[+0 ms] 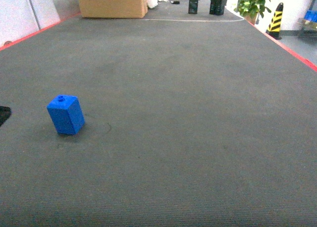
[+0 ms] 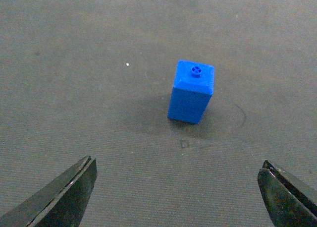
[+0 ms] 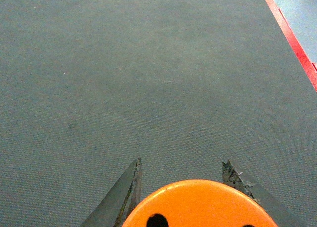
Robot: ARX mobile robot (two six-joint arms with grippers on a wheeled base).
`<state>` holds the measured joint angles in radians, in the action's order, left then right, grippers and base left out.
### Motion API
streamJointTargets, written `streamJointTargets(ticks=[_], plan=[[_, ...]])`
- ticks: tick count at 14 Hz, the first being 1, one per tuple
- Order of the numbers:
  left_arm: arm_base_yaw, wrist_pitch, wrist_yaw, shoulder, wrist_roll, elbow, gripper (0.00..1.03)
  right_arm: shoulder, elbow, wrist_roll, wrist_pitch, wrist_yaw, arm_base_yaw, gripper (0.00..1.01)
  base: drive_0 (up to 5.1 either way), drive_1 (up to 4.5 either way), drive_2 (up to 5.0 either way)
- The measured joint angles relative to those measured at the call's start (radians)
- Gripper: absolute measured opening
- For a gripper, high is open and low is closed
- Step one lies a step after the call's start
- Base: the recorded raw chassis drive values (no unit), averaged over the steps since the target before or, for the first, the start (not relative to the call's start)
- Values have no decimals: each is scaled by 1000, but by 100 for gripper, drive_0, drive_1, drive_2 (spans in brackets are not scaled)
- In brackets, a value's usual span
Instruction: Sort blue parts and orange caps into right shelf containers
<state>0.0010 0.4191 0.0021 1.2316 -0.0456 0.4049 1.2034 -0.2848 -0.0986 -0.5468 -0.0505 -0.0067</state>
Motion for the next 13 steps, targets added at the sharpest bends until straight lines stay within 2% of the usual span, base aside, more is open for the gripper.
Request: streamJointTargets(ticks=[1,2,10,12,13], plan=[[0,15,63,360,-3,222,98,0,0,0,0,0,0,43,0,0,0],[-30,0,76,488,1,357,98,0,0,0,0,0,0,43,0,0,0],[-55,-35,80,576,1,457,98,0,0,0,0,0,0,43,0,0,0],[-58,-60,82,636,2,529,98,0,0,0,0,0,0,43,0,0,0],[-61,-61,79,671,18,563,98,0,0,0,0,0,0,43,0,0,0]])
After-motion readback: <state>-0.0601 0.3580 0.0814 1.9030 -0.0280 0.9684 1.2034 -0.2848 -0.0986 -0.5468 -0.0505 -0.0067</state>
